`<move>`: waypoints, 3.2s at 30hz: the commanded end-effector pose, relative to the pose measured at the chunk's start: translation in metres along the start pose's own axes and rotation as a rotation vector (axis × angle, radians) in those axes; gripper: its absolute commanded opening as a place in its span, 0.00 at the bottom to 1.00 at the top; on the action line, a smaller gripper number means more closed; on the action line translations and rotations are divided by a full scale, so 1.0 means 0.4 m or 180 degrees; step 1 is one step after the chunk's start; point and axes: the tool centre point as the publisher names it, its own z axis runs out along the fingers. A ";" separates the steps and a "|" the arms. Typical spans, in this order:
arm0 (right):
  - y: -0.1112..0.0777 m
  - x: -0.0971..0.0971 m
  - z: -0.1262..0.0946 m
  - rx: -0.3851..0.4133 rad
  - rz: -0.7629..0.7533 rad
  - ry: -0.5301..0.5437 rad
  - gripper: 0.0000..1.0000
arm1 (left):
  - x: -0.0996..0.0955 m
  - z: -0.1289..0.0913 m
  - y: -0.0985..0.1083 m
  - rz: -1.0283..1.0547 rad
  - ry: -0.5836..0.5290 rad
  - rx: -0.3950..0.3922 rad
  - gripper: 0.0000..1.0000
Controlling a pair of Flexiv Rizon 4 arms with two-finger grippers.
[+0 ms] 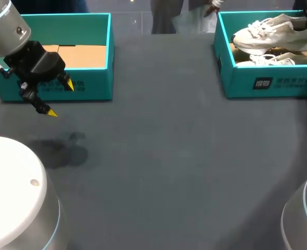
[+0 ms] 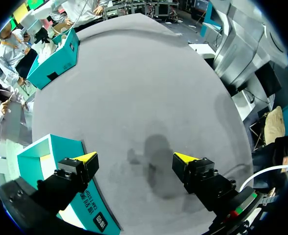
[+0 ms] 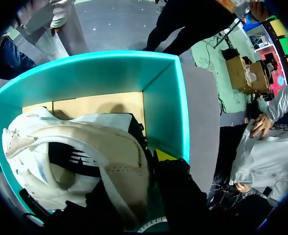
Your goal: Take the shoe out of the shoebox, open the shoe tongue, remove and reinsert the insole, then place the shoe into the shoebox
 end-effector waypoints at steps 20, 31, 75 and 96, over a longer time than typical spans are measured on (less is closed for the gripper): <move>0.013 0.027 0.083 0.0170 -0.0053 0.0171 0.00 | 0.003 -0.001 0.000 0.0001 -0.0002 -0.0009 1.00; 0.009 0.041 0.111 0.0230 -0.0091 0.0284 0.00 | 0.003 -0.001 0.000 0.0001 -0.0002 -0.0009 1.00; -0.054 0.052 -0.096 0.0105 -0.0089 0.0364 1.00 | 0.003 -0.001 0.000 0.0001 -0.0002 -0.0009 1.00; -0.280 0.151 -0.296 0.0043 -0.0223 0.0600 1.00 | -0.043 -0.087 -0.028 -0.1780 -0.0032 -0.0438 1.00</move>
